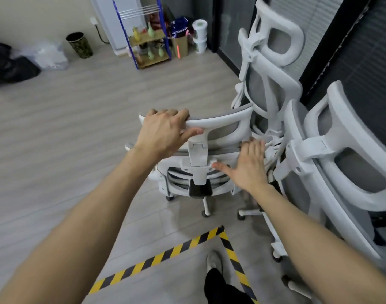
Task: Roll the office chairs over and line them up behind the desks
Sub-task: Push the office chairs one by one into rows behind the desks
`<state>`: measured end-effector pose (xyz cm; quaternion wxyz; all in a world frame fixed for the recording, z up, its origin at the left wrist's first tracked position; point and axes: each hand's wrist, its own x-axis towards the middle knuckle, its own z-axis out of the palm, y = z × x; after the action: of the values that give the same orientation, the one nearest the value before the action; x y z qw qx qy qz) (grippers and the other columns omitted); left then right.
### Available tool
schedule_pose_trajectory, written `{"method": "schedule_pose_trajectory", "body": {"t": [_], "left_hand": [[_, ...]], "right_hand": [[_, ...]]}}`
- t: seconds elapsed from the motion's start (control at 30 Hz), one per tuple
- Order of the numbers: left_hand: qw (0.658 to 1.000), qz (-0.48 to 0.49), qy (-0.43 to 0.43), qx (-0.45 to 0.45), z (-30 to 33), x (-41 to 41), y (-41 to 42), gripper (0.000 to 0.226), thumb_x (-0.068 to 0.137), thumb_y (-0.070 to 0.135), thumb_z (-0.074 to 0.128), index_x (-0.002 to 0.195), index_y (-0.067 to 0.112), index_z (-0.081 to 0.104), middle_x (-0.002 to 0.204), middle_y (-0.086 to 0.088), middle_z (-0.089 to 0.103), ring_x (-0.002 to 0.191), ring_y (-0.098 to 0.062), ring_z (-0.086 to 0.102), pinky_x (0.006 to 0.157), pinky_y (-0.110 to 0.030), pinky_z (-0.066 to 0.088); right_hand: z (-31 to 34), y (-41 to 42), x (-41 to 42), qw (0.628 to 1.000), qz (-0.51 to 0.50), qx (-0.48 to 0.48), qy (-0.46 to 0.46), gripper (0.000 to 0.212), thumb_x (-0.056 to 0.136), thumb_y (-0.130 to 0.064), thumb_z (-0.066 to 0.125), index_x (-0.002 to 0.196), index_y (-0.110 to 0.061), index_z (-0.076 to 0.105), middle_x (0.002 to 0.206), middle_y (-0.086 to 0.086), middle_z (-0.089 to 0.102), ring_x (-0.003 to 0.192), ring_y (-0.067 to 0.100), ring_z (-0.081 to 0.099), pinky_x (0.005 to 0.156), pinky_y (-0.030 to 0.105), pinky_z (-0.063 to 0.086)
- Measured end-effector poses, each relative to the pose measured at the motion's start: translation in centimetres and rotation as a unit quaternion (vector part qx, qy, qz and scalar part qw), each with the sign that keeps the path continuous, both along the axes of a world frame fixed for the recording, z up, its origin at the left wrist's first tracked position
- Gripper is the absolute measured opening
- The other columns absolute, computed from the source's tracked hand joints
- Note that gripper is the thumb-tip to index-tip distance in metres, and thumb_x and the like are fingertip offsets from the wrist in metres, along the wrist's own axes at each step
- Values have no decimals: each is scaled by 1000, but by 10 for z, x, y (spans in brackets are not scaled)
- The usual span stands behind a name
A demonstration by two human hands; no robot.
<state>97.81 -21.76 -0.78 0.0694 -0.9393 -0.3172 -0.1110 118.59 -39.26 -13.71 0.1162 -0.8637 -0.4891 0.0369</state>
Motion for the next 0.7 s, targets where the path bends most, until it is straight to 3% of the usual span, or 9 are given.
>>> {"method": "schedule_pose_trajectory", "body": {"t": [0.2,0.33,0.4,0.47,0.7], "left_hand": [[998,62,24,0,3,-70,-13,80,95,91,23,117,25,62,99,-2,72,93,-34,69,90,-46,44],[994,106,19,-9,0,-132,-32,84,94,93,19,120,27,62,106,-1,73,99,-33,69,95,-48,45],[991,132,5,-11,0,-165,-46,82,94,93,22,123,27,63,110,0,74,103,-31,67,98,-48,43],[987,161,-17,-13,0,-196,-62,78,95,91,30,123,28,65,109,2,73,105,-29,66,98,-47,43],[960,257,-90,65,-16,-282,-135,67,96,88,43,107,28,70,92,8,68,90,-24,62,91,-45,41]], "right_hand": [[10,0,-51,995,89,-34,-16,134,78,-109,20,151,1,45,164,26,39,162,37,22,135,55,-7],[2,-7,-71,980,197,8,9,94,100,-86,35,146,-7,53,148,15,53,151,35,37,136,51,12],[-1,-5,-80,968,246,45,35,81,101,-81,42,138,-11,59,135,9,60,138,33,49,127,48,32],[-2,-2,-94,958,281,55,28,79,97,-85,46,129,-14,62,124,4,63,124,28,56,115,46,43],[-13,-7,-163,925,366,99,-20,70,95,-90,42,105,-22,51,102,-5,47,100,18,48,99,43,44]]}}
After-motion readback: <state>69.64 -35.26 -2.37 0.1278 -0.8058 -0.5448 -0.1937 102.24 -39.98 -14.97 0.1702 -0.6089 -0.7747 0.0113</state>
